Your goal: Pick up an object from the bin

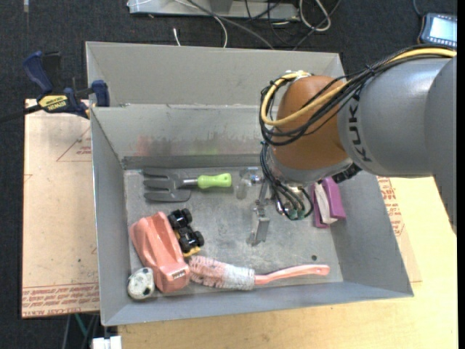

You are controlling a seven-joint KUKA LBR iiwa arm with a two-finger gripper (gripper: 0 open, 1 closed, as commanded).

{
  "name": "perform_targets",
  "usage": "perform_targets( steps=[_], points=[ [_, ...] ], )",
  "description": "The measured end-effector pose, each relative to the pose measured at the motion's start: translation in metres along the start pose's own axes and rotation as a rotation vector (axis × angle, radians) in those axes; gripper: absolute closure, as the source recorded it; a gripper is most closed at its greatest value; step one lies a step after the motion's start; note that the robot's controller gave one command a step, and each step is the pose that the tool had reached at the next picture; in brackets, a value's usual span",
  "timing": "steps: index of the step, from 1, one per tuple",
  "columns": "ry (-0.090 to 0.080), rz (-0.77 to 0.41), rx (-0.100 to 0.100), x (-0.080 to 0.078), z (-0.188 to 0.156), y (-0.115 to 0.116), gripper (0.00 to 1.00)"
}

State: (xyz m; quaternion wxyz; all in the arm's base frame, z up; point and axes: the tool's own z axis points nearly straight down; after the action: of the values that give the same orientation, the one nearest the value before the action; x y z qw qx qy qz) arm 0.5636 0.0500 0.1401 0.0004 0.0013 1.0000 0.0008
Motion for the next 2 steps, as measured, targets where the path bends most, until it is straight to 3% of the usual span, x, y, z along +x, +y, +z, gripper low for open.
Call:
perform_targets(
  steps=[1,2],
  points=[
    [0.000,0.000,0.000,0.000,0.000,0.000,0.00],
    [0.001,-0.412,-0.003,-0.019,0.072,0.033,0.00]
  ],
)
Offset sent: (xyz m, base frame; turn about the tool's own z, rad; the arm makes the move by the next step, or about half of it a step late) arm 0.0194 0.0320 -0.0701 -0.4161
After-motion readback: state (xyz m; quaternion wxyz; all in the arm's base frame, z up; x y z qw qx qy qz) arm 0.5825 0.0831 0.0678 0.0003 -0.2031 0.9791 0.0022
